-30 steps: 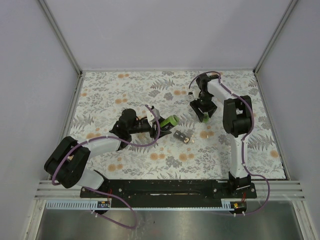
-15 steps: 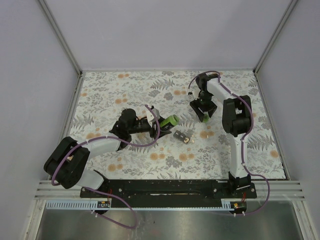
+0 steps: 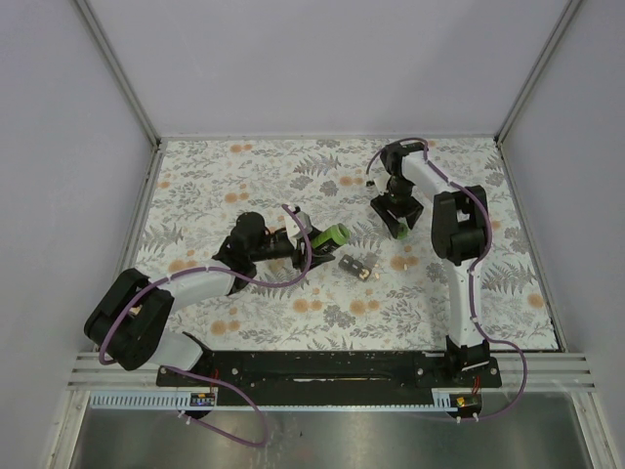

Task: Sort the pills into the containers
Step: Pick up the lid of the pill bottle at the center of the board.

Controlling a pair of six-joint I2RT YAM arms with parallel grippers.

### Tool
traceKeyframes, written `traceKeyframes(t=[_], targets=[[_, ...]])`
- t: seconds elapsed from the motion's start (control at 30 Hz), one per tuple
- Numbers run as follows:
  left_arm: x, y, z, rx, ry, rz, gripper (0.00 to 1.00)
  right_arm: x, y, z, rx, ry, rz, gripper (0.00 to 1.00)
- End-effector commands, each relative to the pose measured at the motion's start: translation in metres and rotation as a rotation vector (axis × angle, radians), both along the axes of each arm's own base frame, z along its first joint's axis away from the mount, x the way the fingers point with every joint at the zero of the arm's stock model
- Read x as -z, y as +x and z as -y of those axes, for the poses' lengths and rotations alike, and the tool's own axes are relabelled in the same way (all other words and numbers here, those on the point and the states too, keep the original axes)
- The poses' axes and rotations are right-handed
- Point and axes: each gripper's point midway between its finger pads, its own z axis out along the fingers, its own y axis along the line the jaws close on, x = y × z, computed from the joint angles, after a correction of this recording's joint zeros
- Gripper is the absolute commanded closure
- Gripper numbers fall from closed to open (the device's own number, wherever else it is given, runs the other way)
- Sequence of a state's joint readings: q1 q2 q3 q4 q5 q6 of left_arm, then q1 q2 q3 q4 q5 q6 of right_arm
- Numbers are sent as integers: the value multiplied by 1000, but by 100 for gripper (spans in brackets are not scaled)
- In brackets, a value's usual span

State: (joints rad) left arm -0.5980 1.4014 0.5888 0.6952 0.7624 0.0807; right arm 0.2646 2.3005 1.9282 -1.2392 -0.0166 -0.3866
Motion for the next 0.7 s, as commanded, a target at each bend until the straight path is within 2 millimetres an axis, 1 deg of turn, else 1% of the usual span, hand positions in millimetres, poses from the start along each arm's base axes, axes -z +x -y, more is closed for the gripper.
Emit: traceKeyframes(t=[0.0,0.13,0.33,0.53,0.67], targets=[[-39,9,3,-2,-65,115,100,-5,2,-5,-40,-13,-5,34],[-39,8,3,-3,-64,118,100,-6,0,-4,-43,-5,18,34],[-37,8,3,-2,-60,113,100,-9,-3,-18,26,81,83,31],[-37,8,3,-2,-60,107,100,-16,3,-25,114,127,189,28],[-39,7,3,-4,-64,111,100,-13,3,-26,143,137,210,28]])
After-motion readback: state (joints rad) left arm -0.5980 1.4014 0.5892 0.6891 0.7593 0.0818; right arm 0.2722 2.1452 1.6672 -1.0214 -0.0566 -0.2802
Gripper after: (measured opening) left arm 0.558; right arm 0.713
